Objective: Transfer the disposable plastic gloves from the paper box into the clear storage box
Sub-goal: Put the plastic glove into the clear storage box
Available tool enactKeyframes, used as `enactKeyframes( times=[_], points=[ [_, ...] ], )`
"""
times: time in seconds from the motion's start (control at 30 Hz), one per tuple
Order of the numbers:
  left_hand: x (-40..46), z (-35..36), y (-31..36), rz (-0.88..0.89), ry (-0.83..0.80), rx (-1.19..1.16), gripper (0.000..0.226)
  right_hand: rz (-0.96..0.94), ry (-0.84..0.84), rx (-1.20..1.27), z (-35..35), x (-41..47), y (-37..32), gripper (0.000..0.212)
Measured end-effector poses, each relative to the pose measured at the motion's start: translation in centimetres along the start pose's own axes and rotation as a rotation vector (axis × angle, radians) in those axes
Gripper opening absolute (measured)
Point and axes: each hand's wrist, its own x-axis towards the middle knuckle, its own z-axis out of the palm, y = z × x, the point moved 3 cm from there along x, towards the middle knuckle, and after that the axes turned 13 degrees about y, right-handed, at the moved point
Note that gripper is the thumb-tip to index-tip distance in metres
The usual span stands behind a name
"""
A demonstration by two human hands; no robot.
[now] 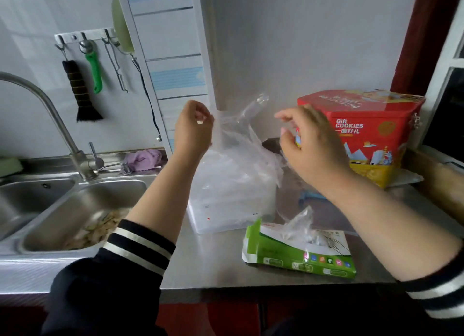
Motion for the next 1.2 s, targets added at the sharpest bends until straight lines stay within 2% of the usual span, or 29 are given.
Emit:
enactKeyframes(
  times=[0.1,0.23,0.37,0.43,0.57,0.67,0.73,0.83,0.97,1.1,1.2],
  points=[
    [0.1,-1.0,-2.9,-0.024,0.065,0.167,0.027,0.051,-0.437,0.034,4.2,-0.8,-1.9,0.033],
    [-1.0,-1.2,-5.6,-0.024,-0.036,0.427,0.04,0.098,-0.861,-0.071,7.9,-2.2,-2.6,0.046],
    [-1.9,-1.2,-7.6,-0.001,-0.171,0.68,0.038,0.134,-1.06,-0.118,10.0,-2.6,-3.3,0.051],
    [-2.2,-1.0,-8.0,0.021,-0.258,0.777,0.03,0.123,-1.166,-0.148,10.4,-2.5,-3.5,0.051],
    [-2.4,-0.4,-7.4,0.13,-0.546,0.995,0.013,0.054,-1.357,-0.196,12.5,-2.4,-4.1,0.046],
    [-2.3,0.6,-7.4,0.168,-0.822,1.168,0.029,0.06,-1.489,-0.265,14.0,-2.4,-3.7,0.051],
    [-2.5,1.3,-7.8,0.155,-0.928,1.234,0.039,0.147,-1.586,-0.251,14.7,-2.6,-3.2,0.054],
    [-3.0,1.8,-7.6,0.012,-1.009,1.21,0.037,0.293,-1.679,-0.243,15.1,-3.3,-2.3,0.053],
    [-3.5,1.9,-7.4,-0.16,-0.967,1.172,0.043,0.237,-1.707,-0.291,15.6,-4.0,-2.1,0.046],
    [-3.6,1.7,-7.2,-0.134,-0.996,1.153,0.044,0.432,-1.646,-0.164,15.5,-3.9,-1.4,0.053],
    [-3.3,1.8,-6.9,0.043,-1.022,1.222,0.044,0.436,-1.475,-0.165,14.7,-2.3,-0.6,0.06]
  ],
)
